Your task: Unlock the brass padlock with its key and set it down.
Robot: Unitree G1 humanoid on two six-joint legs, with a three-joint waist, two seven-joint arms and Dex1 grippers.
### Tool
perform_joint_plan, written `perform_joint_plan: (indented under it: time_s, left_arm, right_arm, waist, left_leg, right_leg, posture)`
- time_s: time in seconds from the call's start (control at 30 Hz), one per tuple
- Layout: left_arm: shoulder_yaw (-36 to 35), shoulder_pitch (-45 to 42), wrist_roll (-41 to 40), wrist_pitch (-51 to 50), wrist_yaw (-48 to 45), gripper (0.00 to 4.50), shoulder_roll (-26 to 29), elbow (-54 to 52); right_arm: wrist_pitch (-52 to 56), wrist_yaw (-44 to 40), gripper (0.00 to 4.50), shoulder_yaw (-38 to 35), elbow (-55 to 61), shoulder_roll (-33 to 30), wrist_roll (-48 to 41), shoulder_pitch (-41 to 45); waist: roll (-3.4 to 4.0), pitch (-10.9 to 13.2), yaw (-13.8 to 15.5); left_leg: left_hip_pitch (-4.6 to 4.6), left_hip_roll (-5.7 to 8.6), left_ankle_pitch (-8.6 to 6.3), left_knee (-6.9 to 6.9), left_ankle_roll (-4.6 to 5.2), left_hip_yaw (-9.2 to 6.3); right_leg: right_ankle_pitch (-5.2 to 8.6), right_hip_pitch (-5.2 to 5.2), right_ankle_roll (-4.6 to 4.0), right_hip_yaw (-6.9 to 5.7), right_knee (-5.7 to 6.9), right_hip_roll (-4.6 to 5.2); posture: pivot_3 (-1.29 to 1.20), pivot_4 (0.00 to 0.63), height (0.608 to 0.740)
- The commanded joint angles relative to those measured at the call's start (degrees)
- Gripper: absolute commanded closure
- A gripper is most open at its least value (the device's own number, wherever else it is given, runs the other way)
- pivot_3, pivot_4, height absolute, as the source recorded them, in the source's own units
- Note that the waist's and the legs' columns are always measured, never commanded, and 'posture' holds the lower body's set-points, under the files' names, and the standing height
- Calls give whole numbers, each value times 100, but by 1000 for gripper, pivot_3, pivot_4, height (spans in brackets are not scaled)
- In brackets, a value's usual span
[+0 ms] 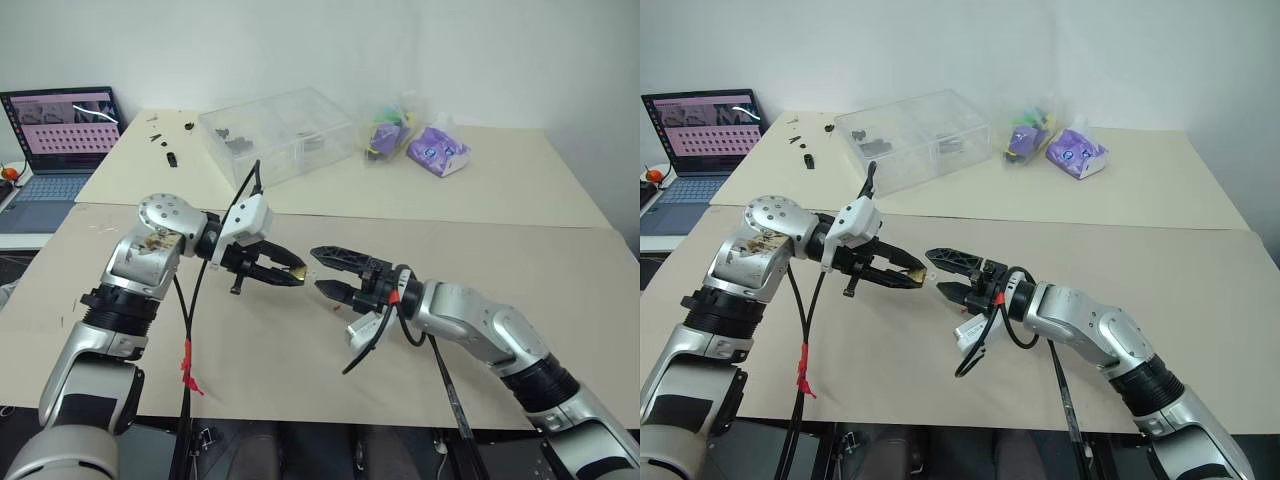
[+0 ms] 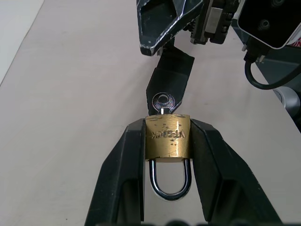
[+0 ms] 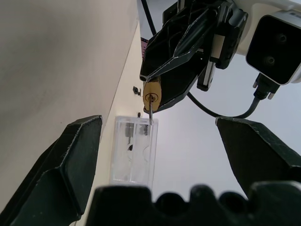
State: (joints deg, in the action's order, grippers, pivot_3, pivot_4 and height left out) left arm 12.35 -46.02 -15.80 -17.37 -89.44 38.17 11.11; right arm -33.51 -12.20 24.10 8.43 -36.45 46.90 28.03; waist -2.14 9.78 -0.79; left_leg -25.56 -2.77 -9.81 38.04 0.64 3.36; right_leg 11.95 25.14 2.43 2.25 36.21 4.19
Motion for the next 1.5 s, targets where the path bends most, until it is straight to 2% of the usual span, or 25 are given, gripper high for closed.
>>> perform_joint_plan:
  time_s: [0.03,0.6,0.77,0.8,1.07,1.33,1.5]
  left_arm:
    - [-35,-34,-26,72,-68,3209,89,-99]
    - [88,-84,78,152,-248,3209,155,0]
    - [83,-78,74,158,-220,3277,144,-7]
    - [81,-72,75,158,-217,3277,145,-14]
    - [33,-63,33,90,-121,3277,122,-80]
    - [34,-65,49,102,-74,3277,138,-54]
    - [14,-52,55,105,-52,3277,140,-58]
  right_arm:
    - [-73,26,0,-184,174,13,-7,-28]
    - [-73,-63,0,-202,317,39,43,-55]
    - [-40,-175,1333,-199,385,107,-27,-18]
    - [-34,-199,1801,-203,392,123,-33,-9]
    - [-51,-328,4436,-207,371,219,-58,-35]
    - [-21,-685,4436,-92,235,298,-333,-21]
    - [478,-1627,4436,-22,208,448,-1355,-43]
  waist:
    - [0,0,0]
    - [0,0,-1]
    - [0,0,-1]
    - [0,0,-1]
    - [0,0,1]
    - [0,0,-1]
    - [0,0,-1]
  left_leg:
    - [0,0,0,0,0,0]
    - [0,0,0,0,0,0]
    - [1,0,0,0,0,0]
    - [1,0,0,0,0,0]
    - [1,0,0,0,0,0]
    - [2,0,0,0,0,0]
    - [2,0,0,0,0,0]
  right_leg:
    - [0,0,0,0,0,0]
    - [0,0,-1,0,1,0]
    - [0,0,-1,0,1,0]
    - [0,0,-1,0,1,0]
    - [0,0,-1,0,1,0]
    - [0,0,-1,0,2,0]
    - [-1,-2,-2,0,2,-1]
  posture:
    - [0,150,726]
    - [0,150,726]
    - [0,150,726]
    - [0,150,726]
    - [0,150,726]
    - [0,150,726]
    - [0,150,726]
